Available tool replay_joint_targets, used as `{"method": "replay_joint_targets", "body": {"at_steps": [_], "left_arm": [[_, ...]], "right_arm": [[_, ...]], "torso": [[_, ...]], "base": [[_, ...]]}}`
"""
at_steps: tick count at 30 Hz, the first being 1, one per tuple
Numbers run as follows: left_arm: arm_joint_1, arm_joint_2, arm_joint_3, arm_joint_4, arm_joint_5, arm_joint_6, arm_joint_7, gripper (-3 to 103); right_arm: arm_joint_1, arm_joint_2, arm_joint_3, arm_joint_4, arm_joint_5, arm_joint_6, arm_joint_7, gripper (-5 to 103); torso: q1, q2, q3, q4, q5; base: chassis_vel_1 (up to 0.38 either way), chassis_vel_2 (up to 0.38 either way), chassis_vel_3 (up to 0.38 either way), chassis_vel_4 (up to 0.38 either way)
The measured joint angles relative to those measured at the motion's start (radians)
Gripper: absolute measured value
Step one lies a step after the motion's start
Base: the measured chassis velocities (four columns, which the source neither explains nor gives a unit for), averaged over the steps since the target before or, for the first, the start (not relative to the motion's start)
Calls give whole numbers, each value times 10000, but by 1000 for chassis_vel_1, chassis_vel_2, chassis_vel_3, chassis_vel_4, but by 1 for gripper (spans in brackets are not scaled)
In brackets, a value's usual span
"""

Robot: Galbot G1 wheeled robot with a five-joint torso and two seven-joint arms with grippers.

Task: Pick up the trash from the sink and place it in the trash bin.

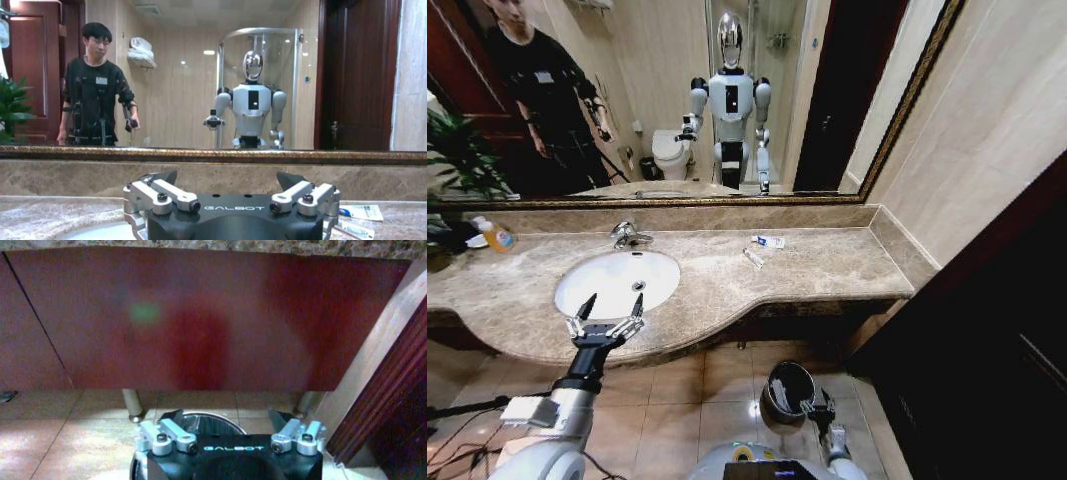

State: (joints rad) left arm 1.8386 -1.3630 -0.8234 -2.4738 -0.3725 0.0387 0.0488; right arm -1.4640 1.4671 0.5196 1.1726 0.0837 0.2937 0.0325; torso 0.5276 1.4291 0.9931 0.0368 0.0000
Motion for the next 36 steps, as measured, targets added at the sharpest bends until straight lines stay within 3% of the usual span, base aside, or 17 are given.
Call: {"method": "replay_joint_targets", "body": {"at_steps": [5,23,32,36], "left_arm": [[0,0,0,0,0,0,0,100],[0,0,0,0,0,0,0,100],[0,0,0,0,0,-1,0,100],[0,0,0,0,0,0,0,100]], "right_arm": [[-20,6,2,14,1,-3,6,99],[-289,-29,13,566,94,-1,7,100],[-1154,-142,41,2713,319,-394,30,100],[-1879,-188,71,4490,473,-807,46,100]], "torso": [[0,0,0,0,0],[0,0,0,0,1],[0,0,0,0,1],[0,0,0,-1,0]], "base": [[0,0,0,0],[0,0,0,0],[0,0,0,0],[0,0,0,0]]}}
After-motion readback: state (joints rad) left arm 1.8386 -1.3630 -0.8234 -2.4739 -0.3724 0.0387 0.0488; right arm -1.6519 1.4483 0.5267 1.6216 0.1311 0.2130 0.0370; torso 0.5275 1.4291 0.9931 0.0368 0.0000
